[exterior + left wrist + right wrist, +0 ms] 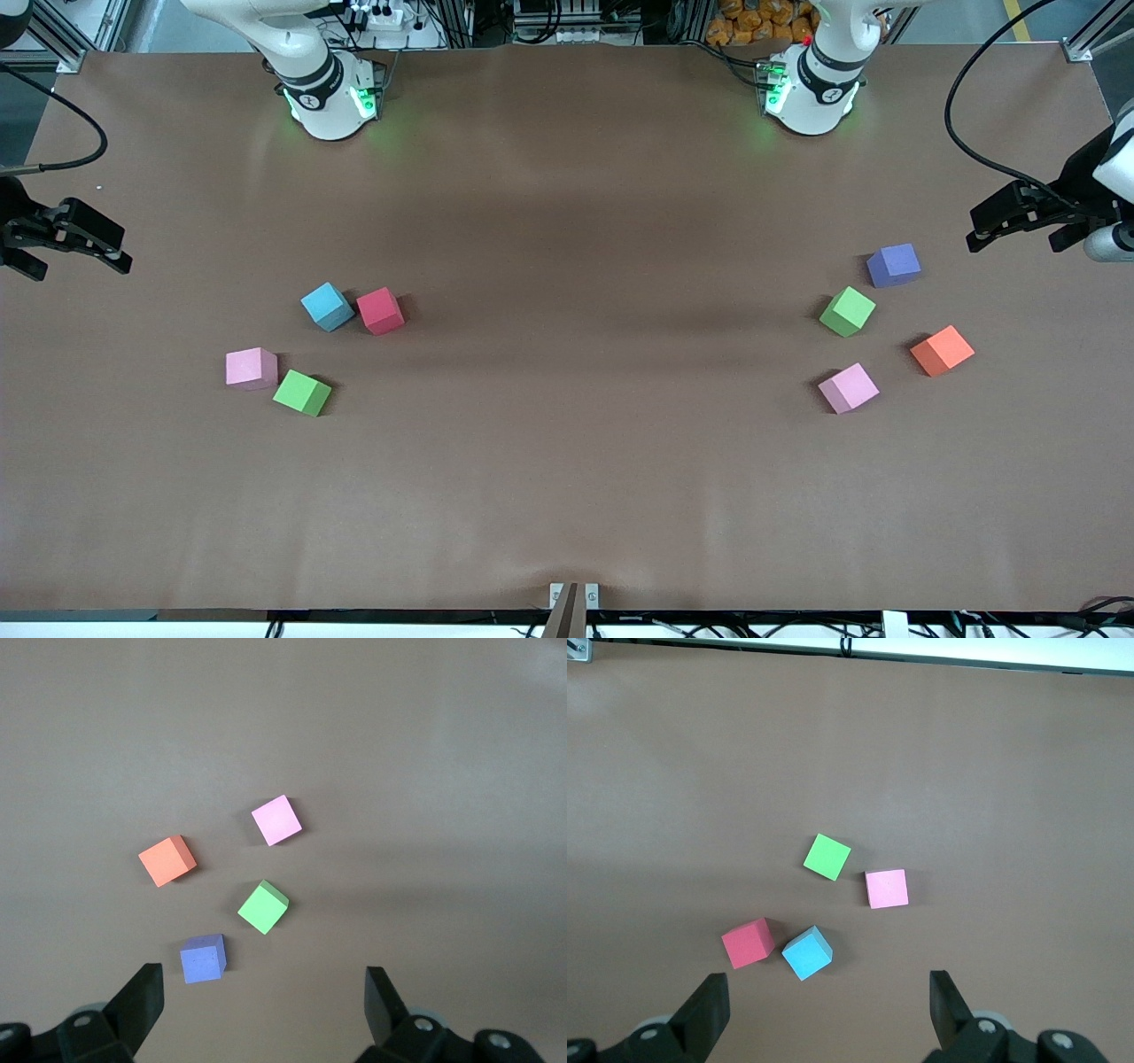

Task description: Arrange blocks into number 1

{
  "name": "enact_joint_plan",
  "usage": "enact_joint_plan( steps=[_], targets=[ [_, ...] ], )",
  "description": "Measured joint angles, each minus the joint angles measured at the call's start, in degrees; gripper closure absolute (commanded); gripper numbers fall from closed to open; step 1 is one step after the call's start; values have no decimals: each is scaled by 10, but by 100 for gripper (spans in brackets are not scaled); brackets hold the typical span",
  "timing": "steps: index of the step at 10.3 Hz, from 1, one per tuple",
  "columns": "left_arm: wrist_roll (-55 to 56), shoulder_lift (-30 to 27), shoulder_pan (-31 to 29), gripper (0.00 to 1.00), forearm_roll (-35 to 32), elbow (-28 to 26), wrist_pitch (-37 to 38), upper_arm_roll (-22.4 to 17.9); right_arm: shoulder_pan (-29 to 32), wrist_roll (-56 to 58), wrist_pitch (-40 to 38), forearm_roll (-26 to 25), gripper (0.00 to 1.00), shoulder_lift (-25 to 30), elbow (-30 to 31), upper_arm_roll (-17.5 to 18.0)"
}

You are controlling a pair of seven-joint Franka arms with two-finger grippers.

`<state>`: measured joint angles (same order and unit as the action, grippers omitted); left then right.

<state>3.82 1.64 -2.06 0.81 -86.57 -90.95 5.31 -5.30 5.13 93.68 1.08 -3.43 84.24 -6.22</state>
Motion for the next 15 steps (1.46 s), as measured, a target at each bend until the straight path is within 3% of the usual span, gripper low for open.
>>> enact_joint_plan(
  steps=[8, 15],
  targets=[
    [0, 10, -3, 0, 0, -2, 0, -4, 0, 0, 0, 0, 0, 0, 0, 0],
    [4, 161, -55, 0, -20, -9, -116, -19, 1, 0, 0, 0, 0, -1, 1, -1]
  ],
)
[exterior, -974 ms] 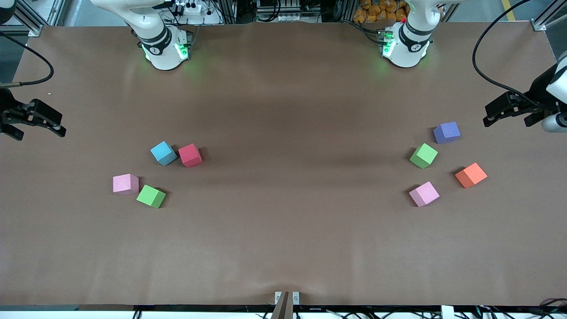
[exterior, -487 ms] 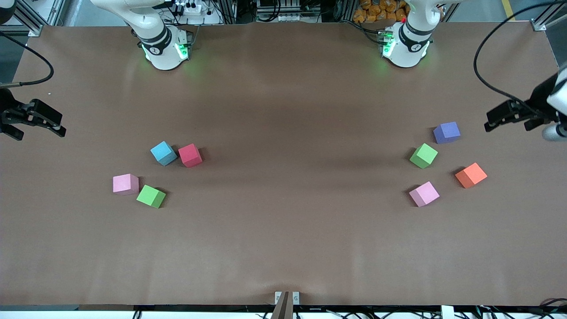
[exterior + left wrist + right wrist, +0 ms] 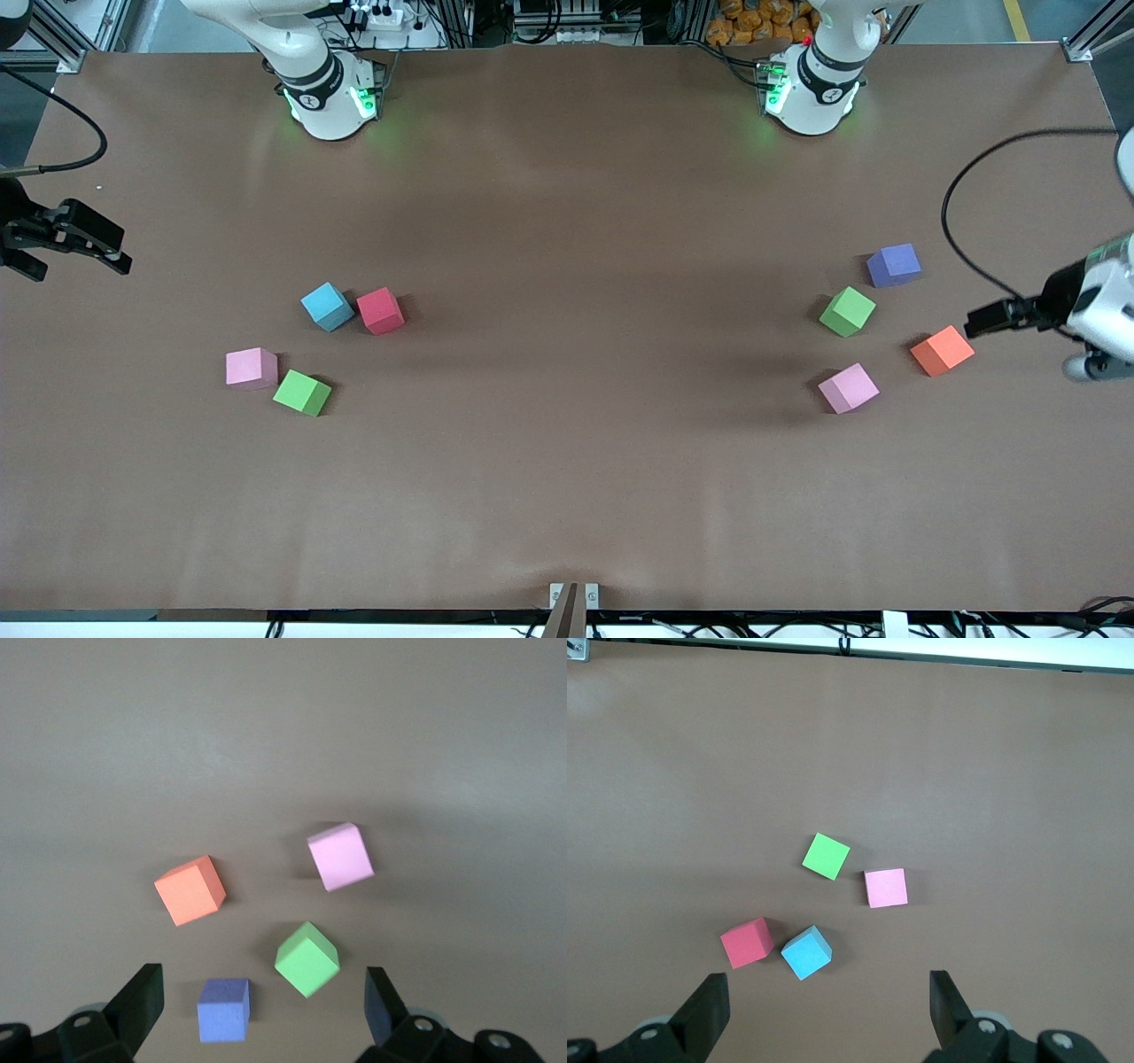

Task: Arrange blocks into number 1
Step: 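Reach the left gripper to the orange cube while the right gripper reaches the green cube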

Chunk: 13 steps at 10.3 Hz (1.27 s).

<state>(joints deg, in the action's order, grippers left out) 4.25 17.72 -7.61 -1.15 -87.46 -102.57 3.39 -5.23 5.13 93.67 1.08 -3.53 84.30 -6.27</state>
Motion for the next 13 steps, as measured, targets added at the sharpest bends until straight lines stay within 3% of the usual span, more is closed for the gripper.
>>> enact_joint_plan(
  steps=[5, 8, 13],
  targets=[
    [58, 87, -93, 0, 0, -14, -66, -2, -1, 0, 0, 0, 0, 0, 1, 1],
    [167, 90, -99, 0, 0, -56, -82, 1, -4, 0, -1, 0, 0, -1, 4, 4],
    [239, 87, -102, 0, 13, -164, -216, 2, -7, 0, 29, 0, 0, -17, 22, 5]
  ],
)
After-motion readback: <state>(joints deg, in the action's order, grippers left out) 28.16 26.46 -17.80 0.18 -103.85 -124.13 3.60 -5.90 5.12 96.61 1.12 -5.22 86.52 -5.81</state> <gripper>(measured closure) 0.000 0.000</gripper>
